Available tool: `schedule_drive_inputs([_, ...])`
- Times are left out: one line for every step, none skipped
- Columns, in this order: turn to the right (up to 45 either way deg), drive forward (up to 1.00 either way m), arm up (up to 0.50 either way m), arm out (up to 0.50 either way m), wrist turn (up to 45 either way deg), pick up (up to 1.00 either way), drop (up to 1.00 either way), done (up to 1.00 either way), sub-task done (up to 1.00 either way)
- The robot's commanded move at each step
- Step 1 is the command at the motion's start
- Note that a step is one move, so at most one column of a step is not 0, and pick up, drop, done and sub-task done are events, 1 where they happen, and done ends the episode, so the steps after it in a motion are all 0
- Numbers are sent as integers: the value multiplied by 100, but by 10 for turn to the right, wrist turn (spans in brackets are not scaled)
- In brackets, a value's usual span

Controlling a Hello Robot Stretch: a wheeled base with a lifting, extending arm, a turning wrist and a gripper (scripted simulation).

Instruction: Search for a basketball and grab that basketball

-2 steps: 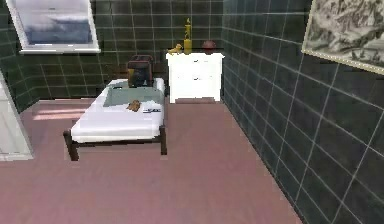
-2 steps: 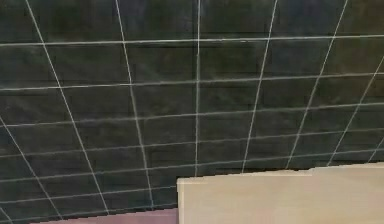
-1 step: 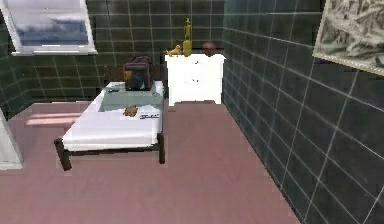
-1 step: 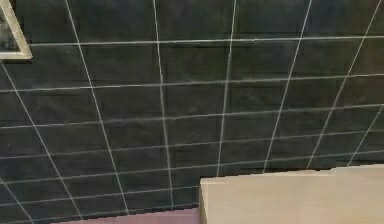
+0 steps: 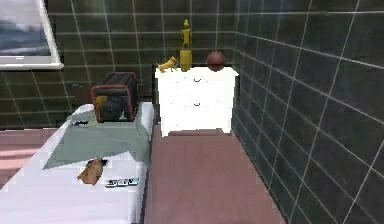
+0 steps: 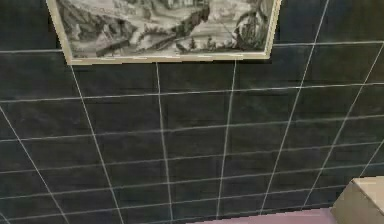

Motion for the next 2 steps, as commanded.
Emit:
schedule_drive_inputs([60,0,0,0,0,0,0,0,0])
schedule_drive_inputs([0,60,0,0,0,0,0,0,0])
